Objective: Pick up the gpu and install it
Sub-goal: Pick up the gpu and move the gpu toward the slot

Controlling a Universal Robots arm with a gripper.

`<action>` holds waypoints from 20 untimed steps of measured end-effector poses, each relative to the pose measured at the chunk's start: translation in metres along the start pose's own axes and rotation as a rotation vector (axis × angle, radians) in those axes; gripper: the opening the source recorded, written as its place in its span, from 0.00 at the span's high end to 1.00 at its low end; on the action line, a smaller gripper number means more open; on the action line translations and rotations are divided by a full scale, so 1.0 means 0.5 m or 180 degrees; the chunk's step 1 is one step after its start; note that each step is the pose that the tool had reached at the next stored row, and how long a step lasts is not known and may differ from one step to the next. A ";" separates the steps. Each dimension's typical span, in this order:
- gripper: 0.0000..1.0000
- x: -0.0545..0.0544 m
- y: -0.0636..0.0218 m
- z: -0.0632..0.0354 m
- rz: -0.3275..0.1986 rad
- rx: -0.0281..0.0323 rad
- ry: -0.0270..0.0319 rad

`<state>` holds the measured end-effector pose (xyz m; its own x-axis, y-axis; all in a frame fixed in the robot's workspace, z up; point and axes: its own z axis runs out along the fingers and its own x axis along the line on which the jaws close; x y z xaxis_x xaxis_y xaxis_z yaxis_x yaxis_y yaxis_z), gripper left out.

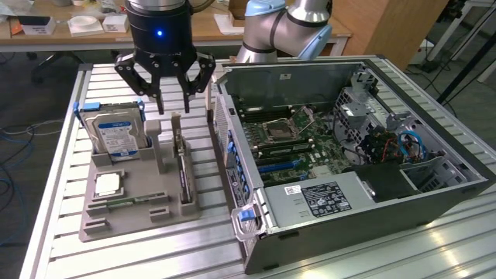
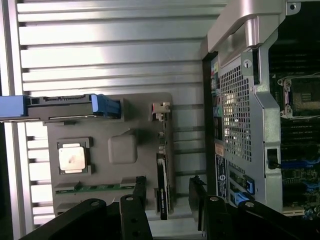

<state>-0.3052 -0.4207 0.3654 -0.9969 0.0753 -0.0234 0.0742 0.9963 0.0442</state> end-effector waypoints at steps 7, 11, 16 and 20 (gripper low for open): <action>0.53 0.000 -0.002 0.006 0.0000 0.0000 0.0000; 0.53 0.000 -0.003 0.010 0.0000 0.0000 0.0000; 0.53 0.000 -0.004 0.014 0.0000 0.0000 0.0000; 0.53 0.000 -0.006 0.016 0.0000 0.0000 0.0000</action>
<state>-0.3052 -0.4234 0.3570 -0.9969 0.0752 -0.0234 0.0742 0.9963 0.0442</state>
